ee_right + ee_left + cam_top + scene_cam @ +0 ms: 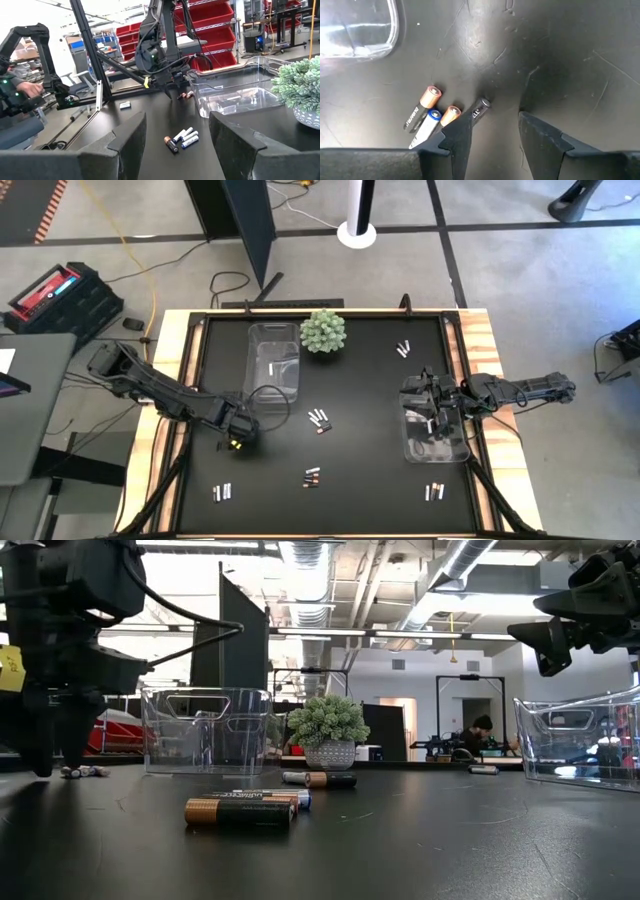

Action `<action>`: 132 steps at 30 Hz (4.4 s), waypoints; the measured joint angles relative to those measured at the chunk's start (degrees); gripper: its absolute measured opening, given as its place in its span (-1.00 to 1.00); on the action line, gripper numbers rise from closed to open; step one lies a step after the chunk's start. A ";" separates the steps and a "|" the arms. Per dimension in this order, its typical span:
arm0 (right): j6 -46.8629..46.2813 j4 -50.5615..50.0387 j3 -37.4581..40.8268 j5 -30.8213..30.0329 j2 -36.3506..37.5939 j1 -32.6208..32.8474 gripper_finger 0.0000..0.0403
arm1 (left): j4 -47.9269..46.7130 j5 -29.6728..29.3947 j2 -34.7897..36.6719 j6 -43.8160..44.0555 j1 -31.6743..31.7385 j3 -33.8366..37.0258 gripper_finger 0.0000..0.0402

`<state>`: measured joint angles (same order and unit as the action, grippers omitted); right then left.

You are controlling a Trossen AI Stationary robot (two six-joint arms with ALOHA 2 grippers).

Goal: Sort batteries
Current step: Put the black-brown battery into the left transparent bin

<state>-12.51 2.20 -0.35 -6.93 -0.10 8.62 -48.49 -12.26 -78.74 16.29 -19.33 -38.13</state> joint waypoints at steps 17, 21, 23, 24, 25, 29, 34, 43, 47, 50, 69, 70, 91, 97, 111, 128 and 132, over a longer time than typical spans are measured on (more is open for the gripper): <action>0.00 0.00 0.00 0.01 0.02 -0.01 0.17 | 0.10 3.14 0.04 -0.25 0.00 -0.07 -0.23; 0.00 0.00 -0.01 0.01 0.00 0.00 0.17 | 0.09 3.91 -0.04 0.84 0.00 -0.90 -0.23; 0.00 0.00 0.00 0.01 0.01 0.00 0.17 | 0.19 3.53 0.01 0.05 0.00 -1.73 -0.23; 0.00 0.00 0.00 0.00 0.01 -0.01 0.17 | 0.17 3.06 0.02 -0.56 0.00 -2.10 -0.23; 0.00 0.00 0.00 0.00 0.02 0.00 0.17 | 0.15 2.37 0.00 -1.18 0.00 -2.34 -0.23; 0.00 0.00 0.00 0.00 0.01 -0.01 0.17 | 0.01 -0.01 0.02 -2.96 0.02 -2.38 -0.23; 0.00 0.00 0.01 0.01 0.02 0.00 0.17 | 0.26 1.25 0.00 -2.57 0.04 -0.96 -0.23; 0.00 0.00 0.00 0.00 0.02 -0.01 0.17 | 0.94 6.04 0.02 1.22 0.61 -0.71 -0.23; 0.00 0.00 0.01 0.01 0.01 0.00 0.17 | 5.75 9.18 0.27 4.97 1.79 2.95 -0.23; 0.00 0.00 0.00 0.01 0.00 0.00 0.17 | 6.68 9.58 0.28 8.33 1.88 4.47 -0.27; 0.00 0.00 0.00 0.00 0.01 -0.01 0.17 | 4.59 12.36 -0.18 8.59 1.84 -1.34 -0.90; 0.00 0.00 0.00 0.00 0.02 0.00 0.17 | 4.46 12.30 -0.16 8.78 1.84 -1.91 -0.90; 0.00 0.00 0.01 -0.01 0.02 0.00 0.17 | -13.93 0.27 -0.05 8.03 4.62 -30.57 -0.90; 0.00 0.00 0.00 -0.01 0.00 0.00 0.17 | -15.43 -4.63 -0.05 -4.31 15.26 -38.89 -0.90; 0.00 0.00 0.01 -0.01 0.01 -0.01 0.17 | -2.30 10.94 -6.58 -38.12 54.37 -41.94 -0.90; 0.00 0.00 -0.01 -0.01 0.02 -0.01 0.17 | -3.35 18.05 -25.07 -38.68 55.03 -38.99 -0.90; 0.00 0.00 0.01 0.00 0.02 0.00 0.17 | -1.00 17.91 -25.56 -37.32 54.15 -35.71 -0.90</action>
<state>-12.51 2.20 -0.34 -6.93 -0.08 8.62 -49.49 5.65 -104.29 -21.03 34.81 -73.84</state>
